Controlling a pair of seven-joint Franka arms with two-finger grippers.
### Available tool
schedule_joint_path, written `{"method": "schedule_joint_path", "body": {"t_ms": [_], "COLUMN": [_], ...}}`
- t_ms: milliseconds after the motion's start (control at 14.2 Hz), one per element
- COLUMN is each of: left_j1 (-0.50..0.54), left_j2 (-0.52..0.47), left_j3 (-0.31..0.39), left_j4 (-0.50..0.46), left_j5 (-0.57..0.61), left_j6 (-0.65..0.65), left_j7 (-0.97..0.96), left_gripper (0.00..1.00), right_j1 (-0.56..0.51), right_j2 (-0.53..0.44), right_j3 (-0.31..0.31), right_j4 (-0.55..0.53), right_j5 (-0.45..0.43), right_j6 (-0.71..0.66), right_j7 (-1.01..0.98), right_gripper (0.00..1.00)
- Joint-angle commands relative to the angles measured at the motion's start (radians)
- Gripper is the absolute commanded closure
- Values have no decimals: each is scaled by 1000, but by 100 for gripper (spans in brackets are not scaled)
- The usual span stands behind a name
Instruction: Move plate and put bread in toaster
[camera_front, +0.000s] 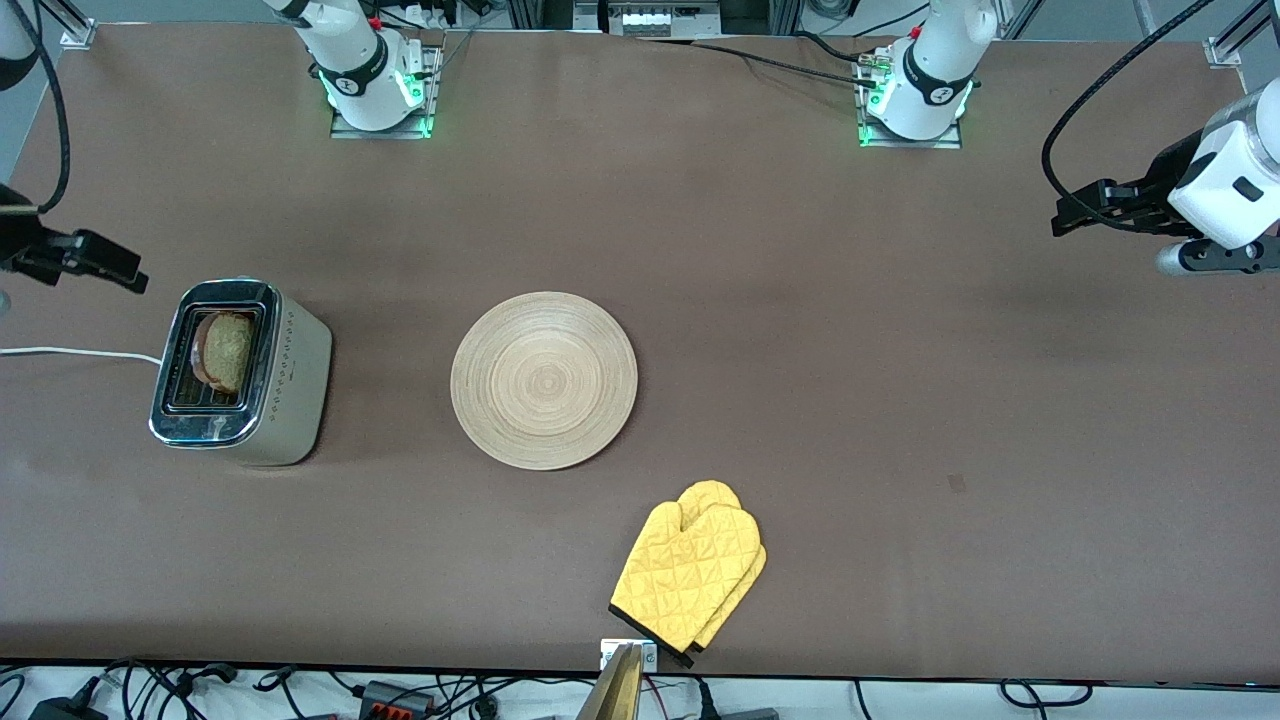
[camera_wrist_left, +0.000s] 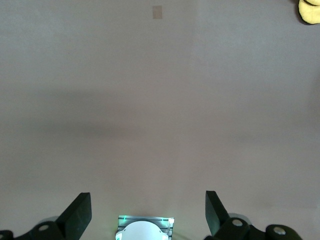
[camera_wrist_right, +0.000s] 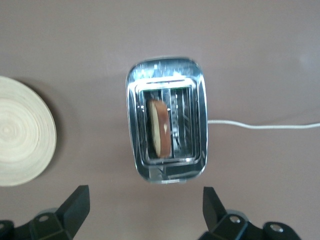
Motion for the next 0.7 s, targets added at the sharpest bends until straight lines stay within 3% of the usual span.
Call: {"method": "schedule_joint_path", "body": {"t_ms": [0, 211, 634], "left_j1": [0, 0, 3], "left_j2": [9, 9, 10], "left_j3": [-4, -4, -3], "left_j4": [26, 26, 26], "left_j5": [-3, -3, -3], "left_j6": [-22, -22, -21], "left_j7": [-11, -9, -8], "left_gripper": [0, 0, 0], "right_j1": [-10, -10, -7], "right_j2": [-93, -101, -108], "right_j3": [4, -9, -10], "right_j4": [-104, -105, -125], "right_j5": [9, 23, 18], "right_j6": [-5, -37, 27], "right_j7": [-36, -36, -39], "right_gripper": [0, 0, 0]}}
